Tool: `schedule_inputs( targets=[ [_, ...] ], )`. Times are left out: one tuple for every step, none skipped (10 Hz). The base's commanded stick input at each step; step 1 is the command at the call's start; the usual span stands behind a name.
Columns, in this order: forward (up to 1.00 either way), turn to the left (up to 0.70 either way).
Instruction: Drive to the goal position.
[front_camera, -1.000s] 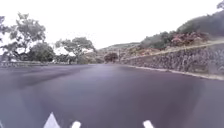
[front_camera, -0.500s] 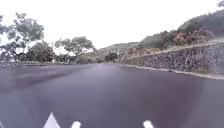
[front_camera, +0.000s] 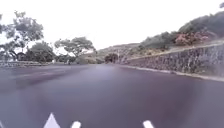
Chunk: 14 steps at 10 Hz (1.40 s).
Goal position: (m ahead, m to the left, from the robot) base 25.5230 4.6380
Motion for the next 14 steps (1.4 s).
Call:
schedule_inputs(
  targets=[
    [0.70,0.00],
    [0.70,0.00],
    [0.70,0.00],
    [0.70,0.00],
    [0.70,0.00],
    [0.70,0.00],
    [0.70,0.00],
    [0.70,0.00],
    [0.70,0.00],
    [0.70,0.00],
    [0.70,0.00],
    [0.70,0.00],
    [0.70,0.00],
    [0.70,0.00]
  ],
)
